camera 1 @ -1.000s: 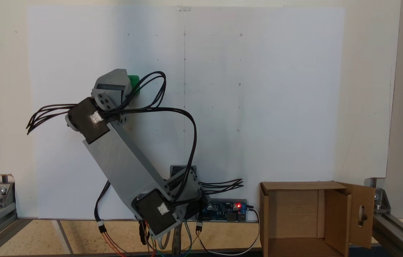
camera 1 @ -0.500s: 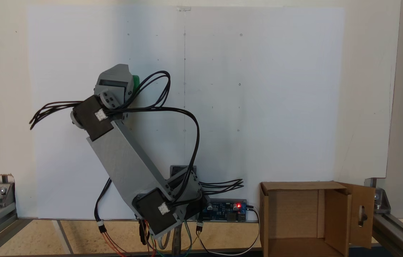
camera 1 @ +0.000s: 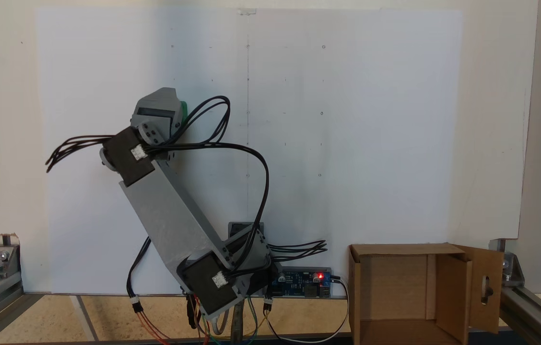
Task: Grasp a green dice and put it in the bin.
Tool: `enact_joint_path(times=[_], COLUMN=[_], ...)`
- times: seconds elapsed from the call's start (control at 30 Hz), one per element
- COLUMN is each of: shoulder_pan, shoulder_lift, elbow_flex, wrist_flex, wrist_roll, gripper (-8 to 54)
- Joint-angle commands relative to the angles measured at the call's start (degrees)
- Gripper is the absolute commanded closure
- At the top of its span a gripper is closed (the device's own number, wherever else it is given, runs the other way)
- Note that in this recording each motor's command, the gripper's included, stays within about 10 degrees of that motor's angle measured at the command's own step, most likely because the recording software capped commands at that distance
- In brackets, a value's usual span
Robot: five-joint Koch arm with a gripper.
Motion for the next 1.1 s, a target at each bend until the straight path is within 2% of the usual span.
enact_joint_path(times=[0.0, 1.07], shoulder_pan=[0.00, 0.26], shoulder_lift=[-0.09, -7.91], elbow_flex=[-1.14, 2.64], wrist_flex=[-0.70, -9.40], wrist_roll=[4.75, 4.66], gripper=[2.2, 2.4])
